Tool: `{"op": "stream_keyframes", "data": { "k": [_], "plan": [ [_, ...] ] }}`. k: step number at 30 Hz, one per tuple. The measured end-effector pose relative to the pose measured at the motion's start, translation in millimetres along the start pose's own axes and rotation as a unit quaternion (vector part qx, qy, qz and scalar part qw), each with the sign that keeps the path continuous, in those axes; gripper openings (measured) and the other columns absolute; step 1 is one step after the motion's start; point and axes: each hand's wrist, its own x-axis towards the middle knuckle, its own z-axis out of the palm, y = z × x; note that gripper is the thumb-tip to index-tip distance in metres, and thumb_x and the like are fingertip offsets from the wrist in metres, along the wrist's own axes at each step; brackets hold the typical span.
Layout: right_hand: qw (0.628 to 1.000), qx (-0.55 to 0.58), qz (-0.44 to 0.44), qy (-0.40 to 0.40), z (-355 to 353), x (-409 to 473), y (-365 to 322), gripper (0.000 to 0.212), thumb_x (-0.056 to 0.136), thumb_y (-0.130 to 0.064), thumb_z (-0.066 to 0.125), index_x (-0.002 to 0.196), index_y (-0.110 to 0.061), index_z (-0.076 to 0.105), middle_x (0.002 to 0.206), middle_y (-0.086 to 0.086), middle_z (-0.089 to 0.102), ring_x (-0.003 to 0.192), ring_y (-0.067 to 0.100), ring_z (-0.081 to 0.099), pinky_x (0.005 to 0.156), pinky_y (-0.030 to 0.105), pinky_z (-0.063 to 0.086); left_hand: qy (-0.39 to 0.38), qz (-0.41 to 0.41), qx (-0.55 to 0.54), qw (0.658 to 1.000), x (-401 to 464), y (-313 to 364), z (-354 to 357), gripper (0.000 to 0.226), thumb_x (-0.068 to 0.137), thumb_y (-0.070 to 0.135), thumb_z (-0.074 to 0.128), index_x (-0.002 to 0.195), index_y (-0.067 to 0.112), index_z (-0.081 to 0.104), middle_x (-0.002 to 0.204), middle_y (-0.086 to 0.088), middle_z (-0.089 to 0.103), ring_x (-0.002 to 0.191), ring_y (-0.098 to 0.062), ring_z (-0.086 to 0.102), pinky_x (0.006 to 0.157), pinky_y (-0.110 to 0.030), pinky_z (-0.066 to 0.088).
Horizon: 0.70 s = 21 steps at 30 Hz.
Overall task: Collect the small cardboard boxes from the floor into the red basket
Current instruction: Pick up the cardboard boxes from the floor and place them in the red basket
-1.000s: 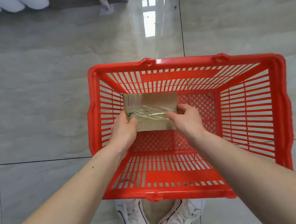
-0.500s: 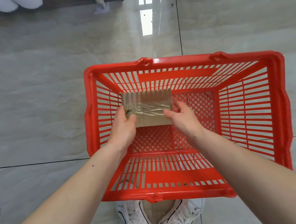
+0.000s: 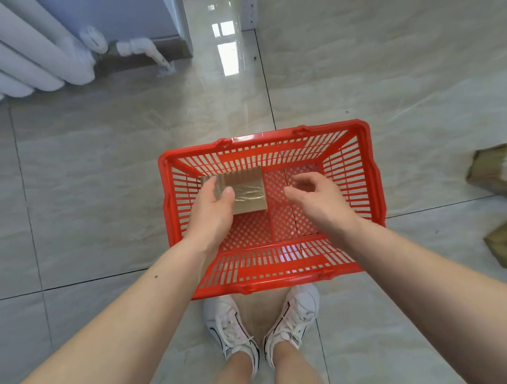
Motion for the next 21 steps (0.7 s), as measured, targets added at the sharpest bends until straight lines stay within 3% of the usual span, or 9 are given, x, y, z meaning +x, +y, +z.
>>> {"op": "stream_keyframes", "data": {
  "k": [3, 6, 9, 11, 13, 15, 17, 19, 21],
  "plan": [
    [1.0, 0.004, -0.018, 0.009, -23.0, -31.3, -17.2, 0.041, 0.093, -0.026, 0.062, 0.132, -0.015, 0.056, 0.128, 0.001, 0.061, 0.117, 0.018, 0.058, 0.104, 0.038, 0.048, -0.001, 0.032, 0.001, 0.999, -37.8, 35.9, -6.1, 0.044, 0.103, 0.024, 0.044, 0.146, 0.021, 0.04, 0.132, 0.012, 0.048, 0.124, -0.005, 0.043, 0.093, -0.023, 0.032],
    [0.999, 0.022, -0.038, 0.023, -45.1, -61.0, -33.9, 0.033, 0.095, -0.022, 0.058, 0.127, -0.016, 0.058, 0.111, -0.005, 0.062, 0.105, 0.013, 0.059, 0.085, 0.025, 0.048, 0.003, 0.055, 0.009, 0.998, -67.5, 64.1, -11.1, 0.045, 0.102, 0.026, 0.046, 0.146, 0.021, 0.04, 0.137, 0.009, 0.05, 0.129, -0.009, 0.045, 0.093, -0.023, 0.032],
    [0.997, 0.042, -0.044, 0.036, -67.5, -88.5, -45.8, 0.03, 0.097, -0.02, 0.056, 0.126, -0.016, 0.058, 0.103, -0.009, 0.061, 0.099, 0.011, 0.059, 0.081, 0.026, 0.046, -0.006, 0.079, 0.031, 0.996, -95.0, 92.6, -13.3, 0.048, 0.101, 0.028, 0.046, 0.148, 0.019, 0.037, 0.145, 0.004, 0.047, 0.133, -0.012, 0.044, 0.095, -0.022, 0.031],
    [0.996, 0.057, -0.051, 0.049, -82.7, -105.1, -50.5, 0.027, 0.096, -0.018, 0.057, 0.122, -0.017, 0.059, 0.104, -0.007, 0.062, 0.101, 0.012, 0.06, 0.088, 0.03, 0.049, -0.017, 0.105, 0.04, 0.993, -110.2, 111.0, -12.2, 0.047, 0.1, 0.026, 0.048, 0.146, 0.016, 0.041, 0.148, -0.001, 0.047, 0.125, -0.01, 0.046, 0.097, -0.023, 0.032],
    [0.994, 0.071, -0.055, 0.065, -98.7, -120.1, -52.4, 0.027, 0.095, -0.016, 0.058, 0.121, -0.015, 0.06, 0.108, -0.003, 0.063, 0.102, 0.014, 0.06, 0.09, 0.029, 0.048, -0.027, 0.124, 0.064, 0.99, -122.5, 127.5, -8.4, 0.05, 0.099, 0.029, 0.049, 0.146, 0.015, 0.039, 0.149, -0.003, 0.046, 0.129, -0.013, 0.046, 0.105, -0.029, 0.036],
    [0.992, 0.092, -0.051, 0.075, -115.0, -136.2, -51.8, 0.027, 0.095, -0.014, 0.058, 0.122, -0.013, 0.059, 0.107, -0.001, 0.064, 0.098, 0.013, 0.061, 0.082, 0.026, 0.047, -0.044, 0.134, 0.083, 0.987, -135.5, 142.3, -1.2, 0.055, 0.099, 0.035, 0.048, 0.149, 0.017, 0.034, 0.15, -0.002, 0.045, 0.134, -0.018, 0.046, 0.111, -0.037, 0.039],
    [0.988, 0.118, -0.043, 0.086, -132.9, -150.6, -47.0, 0.026, 0.094, -0.015, 0.059, 0.12, -0.013, 0.059, 0.107, 0.0, 0.065, 0.097, 0.015, 0.063, 0.079, 0.027, 0.048, -0.067, 0.148, 0.094, 0.982, -148.8, 155.1, 10.6, 0.055, 0.1, 0.036, 0.048, 0.15, 0.018, 0.033, 0.149, -0.002, 0.046, 0.13, -0.019, 0.049, 0.105, -0.04, 0.046],
    [0.984, 0.139, -0.037, 0.103, -152.8, -164.3, -38.7, 0.025, 0.093, -0.015, 0.06, 0.118, -0.013, 0.058, 0.104, -0.001, 0.063, 0.092, 0.014, 0.063, 0.075, 0.026, 0.049, -0.092, 0.163, 0.105, 0.977, -162.9, 166.7, 26.0, 0.055, 0.099, 0.037, 0.048, 0.149, 0.019, 0.033, 0.149, 0.0, 0.046, 0.125, -0.018, 0.052, 0.099, -0.038, 0.05],
    [0.98, 0.156, -0.028, 0.118, -173.9, -177.3, -27.7, 0.028, 0.093, -0.015, 0.061, 0.12, -0.013, 0.057, 0.103, -0.001, 0.061, 0.084, 0.007, 0.058, 0.067, 0.022, 0.046, -0.115, 0.184, 0.127, 0.968, -175.0, 175.8, 44.9, 0.054, 0.099, 0.036, 0.049, 0.148, 0.018, 0.036, 0.147, 0.0, 0.048, 0.129, -0.018, 0.05, 0.101, -0.033, 0.045]
  ]
}}
